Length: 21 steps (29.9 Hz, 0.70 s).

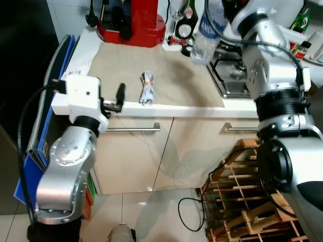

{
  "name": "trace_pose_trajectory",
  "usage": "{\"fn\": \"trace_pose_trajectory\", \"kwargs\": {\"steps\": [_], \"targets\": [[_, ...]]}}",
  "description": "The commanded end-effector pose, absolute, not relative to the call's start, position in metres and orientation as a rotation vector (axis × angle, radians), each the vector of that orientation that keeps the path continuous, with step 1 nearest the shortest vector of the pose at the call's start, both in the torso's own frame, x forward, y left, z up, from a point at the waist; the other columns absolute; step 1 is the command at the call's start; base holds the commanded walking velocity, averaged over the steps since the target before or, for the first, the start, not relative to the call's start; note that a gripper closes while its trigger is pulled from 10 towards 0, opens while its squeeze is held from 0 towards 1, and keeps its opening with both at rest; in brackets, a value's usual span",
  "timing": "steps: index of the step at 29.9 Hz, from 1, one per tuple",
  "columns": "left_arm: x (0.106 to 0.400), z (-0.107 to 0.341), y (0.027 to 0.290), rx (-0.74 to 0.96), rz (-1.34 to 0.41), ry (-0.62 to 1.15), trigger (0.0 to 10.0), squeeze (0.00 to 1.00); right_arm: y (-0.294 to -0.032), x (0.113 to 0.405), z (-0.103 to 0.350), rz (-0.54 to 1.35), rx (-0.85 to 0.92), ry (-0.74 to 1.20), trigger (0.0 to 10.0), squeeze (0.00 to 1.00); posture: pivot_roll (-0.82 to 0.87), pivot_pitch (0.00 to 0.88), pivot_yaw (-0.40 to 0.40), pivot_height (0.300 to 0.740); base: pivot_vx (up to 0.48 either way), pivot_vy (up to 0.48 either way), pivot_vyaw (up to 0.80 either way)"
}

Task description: Restocking fridge

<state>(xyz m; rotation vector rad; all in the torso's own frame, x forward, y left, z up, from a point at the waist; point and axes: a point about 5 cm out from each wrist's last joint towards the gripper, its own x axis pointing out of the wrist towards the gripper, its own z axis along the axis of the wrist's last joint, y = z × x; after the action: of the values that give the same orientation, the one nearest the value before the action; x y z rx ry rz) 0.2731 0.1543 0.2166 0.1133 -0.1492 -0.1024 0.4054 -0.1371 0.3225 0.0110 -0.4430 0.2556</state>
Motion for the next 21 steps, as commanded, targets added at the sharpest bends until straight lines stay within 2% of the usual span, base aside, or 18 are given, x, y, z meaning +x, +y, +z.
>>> {"fn": "trace_pose_trajectory", "kwargs": {"steps": [1,5,8,10,21], "targets": [[0.2759,0.2148,0.1492,0.114,-0.122,-0.155,10.0,0.0,-0.1399,0.398,0.3439,0.246,-0.009,-0.527,0.0,0.0,0.14,0.0,-0.084,0.74,-0.277,0.0,0.0],[0.2783,0.2155,0.15,0.117,-0.119,-0.174,10.0,0.0,-0.1395,0.396,0.3441,0.242,-0.01,-0.53,0.0,0.0,0.15,0.0,-0.086,0.74,-0.296,0.0,0.0],[0.2783,0.2159,0.1508,0.12,-0.114,-0.183,10.0,0.0,-0.1367,0.3952,0.3447,0.244,-0.01,-0.536,0.0,0.0,0.15,0.0,-0.089,0.74,-0.099,0.0,0.0],[0.2773,0.2159,0.1507,0.118,-0.116,-0.188,10.0,0.0,-0.1353,0.3947,0.3452,0.248,-0.011,-0.539,0.0,0.0,0.16,0.0,-0.093,0.74,0.274,0.0,0.0],[0.277,0.2164,0.1496,0.128,-0.12,-0.209,10.0,0.0,-0.1323,0.3927,0.3463,0.253,-0.019,-0.54,0.0,0.0,0.15,0.0,-0.098,0.74,-0.239,0.0,0.0]]}}
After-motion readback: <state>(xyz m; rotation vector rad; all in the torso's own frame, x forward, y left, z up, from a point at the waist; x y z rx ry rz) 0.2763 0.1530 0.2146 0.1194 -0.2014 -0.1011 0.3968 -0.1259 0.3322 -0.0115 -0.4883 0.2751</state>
